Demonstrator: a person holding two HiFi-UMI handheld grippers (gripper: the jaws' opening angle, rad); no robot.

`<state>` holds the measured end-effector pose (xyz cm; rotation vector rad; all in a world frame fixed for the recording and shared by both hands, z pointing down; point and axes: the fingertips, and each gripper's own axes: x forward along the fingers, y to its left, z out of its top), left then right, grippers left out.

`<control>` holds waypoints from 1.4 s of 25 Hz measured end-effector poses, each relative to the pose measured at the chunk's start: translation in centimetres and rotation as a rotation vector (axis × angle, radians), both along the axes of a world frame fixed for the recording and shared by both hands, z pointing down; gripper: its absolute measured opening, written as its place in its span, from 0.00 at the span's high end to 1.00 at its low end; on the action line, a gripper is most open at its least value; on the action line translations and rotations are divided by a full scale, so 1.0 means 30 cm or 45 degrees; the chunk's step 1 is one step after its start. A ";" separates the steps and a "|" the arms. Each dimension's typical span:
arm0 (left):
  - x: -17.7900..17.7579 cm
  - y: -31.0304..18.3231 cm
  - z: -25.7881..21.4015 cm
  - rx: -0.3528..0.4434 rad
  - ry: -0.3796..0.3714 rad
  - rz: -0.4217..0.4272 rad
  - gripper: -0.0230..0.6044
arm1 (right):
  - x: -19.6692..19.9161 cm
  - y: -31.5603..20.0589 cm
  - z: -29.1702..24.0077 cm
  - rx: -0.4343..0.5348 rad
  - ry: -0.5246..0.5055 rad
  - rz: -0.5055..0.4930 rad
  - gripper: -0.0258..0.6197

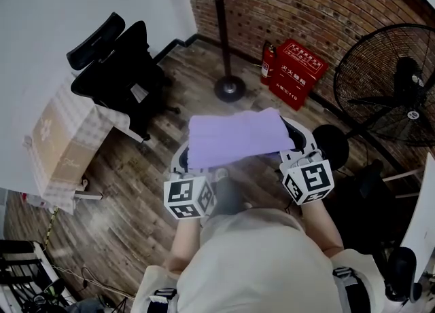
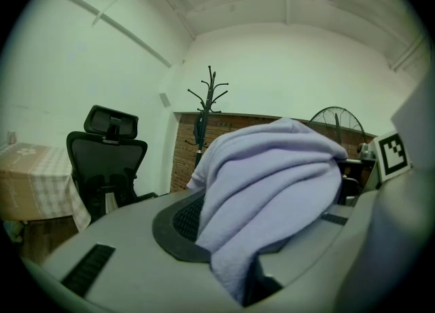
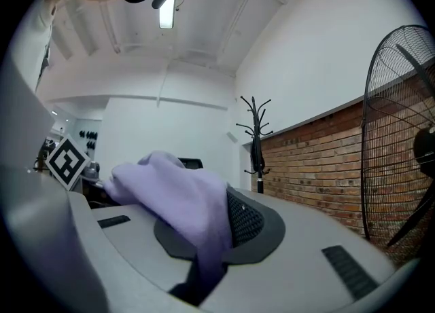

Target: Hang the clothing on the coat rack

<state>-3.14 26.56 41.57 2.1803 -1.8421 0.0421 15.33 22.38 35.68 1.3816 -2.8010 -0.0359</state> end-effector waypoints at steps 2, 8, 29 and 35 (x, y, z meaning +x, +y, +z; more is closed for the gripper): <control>-0.004 -0.018 -0.003 0.001 -0.003 0.000 0.81 | -0.004 -0.018 0.001 -0.004 -0.004 0.000 0.92; -0.026 -0.109 0.009 -0.001 -0.004 0.003 0.81 | -0.023 -0.105 0.024 -0.018 -0.004 0.004 0.92; -0.223 -0.729 -0.044 0.023 -0.008 0.088 0.81 | -0.215 -0.688 -0.028 -0.011 0.001 0.070 0.92; -0.305 -0.907 -0.052 0.032 -0.015 0.115 0.81 | -0.296 -0.857 -0.034 -0.011 -0.003 0.098 0.92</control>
